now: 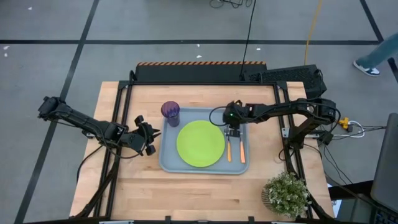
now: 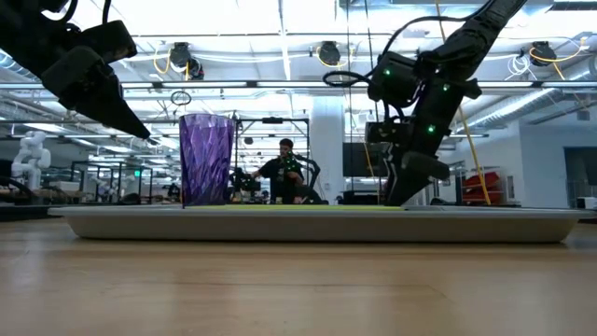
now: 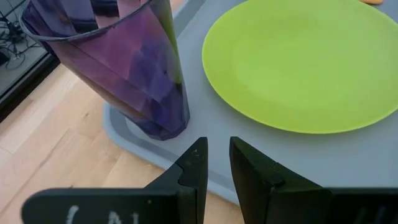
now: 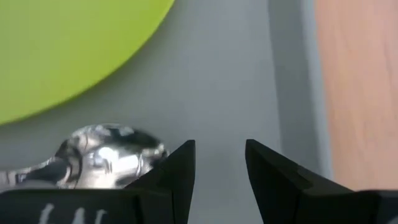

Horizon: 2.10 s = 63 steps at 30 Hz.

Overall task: Pick and place plate/cup/fork/spoon on tray
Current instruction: Adjust the yellow spoon on the gray serving tray

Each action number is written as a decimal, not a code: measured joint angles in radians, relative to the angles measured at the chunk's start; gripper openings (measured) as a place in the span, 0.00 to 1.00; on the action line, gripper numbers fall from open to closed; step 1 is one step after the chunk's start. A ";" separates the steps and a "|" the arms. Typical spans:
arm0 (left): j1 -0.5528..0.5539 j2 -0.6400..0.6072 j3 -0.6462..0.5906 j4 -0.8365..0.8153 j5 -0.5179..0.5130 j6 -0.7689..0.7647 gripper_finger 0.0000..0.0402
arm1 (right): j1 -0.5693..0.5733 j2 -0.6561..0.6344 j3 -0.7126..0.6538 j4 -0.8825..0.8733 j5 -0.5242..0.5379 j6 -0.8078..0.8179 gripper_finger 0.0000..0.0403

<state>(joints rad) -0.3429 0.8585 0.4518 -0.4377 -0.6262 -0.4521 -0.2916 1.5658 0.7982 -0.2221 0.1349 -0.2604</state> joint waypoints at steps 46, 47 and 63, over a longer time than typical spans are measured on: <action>0.000 0.000 0.000 -0.007 0.001 -0.005 0.18 | 0.264 -0.257 0.001 -0.187 -0.035 0.279 0.33; 0.000 0.000 0.000 -0.007 0.001 -0.006 0.18 | 0.290 -0.247 0.001 -0.188 -0.035 0.302 0.33; 0.000 0.000 0.000 -0.007 0.008 -0.031 0.18 | 0.502 -0.078 0.001 -0.079 -0.046 0.517 0.33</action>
<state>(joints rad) -0.3428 0.8581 0.4519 -0.4444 -0.6186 -0.4835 0.2103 1.4875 0.7994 -0.3006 0.0884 0.2564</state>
